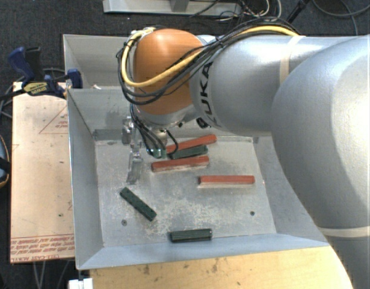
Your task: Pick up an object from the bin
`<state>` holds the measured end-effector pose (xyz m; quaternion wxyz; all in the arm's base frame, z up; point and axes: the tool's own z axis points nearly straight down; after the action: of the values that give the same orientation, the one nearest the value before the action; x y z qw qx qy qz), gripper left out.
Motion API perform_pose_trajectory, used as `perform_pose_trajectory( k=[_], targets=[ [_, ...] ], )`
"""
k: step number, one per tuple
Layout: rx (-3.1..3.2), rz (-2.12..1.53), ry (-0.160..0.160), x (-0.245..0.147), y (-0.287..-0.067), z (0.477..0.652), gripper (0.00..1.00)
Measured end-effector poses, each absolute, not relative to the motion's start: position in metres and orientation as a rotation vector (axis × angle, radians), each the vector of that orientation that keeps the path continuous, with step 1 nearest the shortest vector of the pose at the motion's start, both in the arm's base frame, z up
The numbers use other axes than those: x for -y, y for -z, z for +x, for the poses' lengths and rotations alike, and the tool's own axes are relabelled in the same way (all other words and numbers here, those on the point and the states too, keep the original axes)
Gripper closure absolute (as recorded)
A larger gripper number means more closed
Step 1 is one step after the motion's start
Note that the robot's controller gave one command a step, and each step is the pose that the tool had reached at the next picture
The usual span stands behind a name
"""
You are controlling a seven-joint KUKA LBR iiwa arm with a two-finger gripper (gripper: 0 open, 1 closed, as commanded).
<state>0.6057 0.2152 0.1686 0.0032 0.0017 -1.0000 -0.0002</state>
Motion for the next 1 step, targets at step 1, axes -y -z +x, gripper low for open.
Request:
perform_pose_trajectory(
  k=[1],
  targets=[
    [3.142, 0.001, 0.003, -0.2144, -0.1728, 0.6079, 0.00]
  ],
)
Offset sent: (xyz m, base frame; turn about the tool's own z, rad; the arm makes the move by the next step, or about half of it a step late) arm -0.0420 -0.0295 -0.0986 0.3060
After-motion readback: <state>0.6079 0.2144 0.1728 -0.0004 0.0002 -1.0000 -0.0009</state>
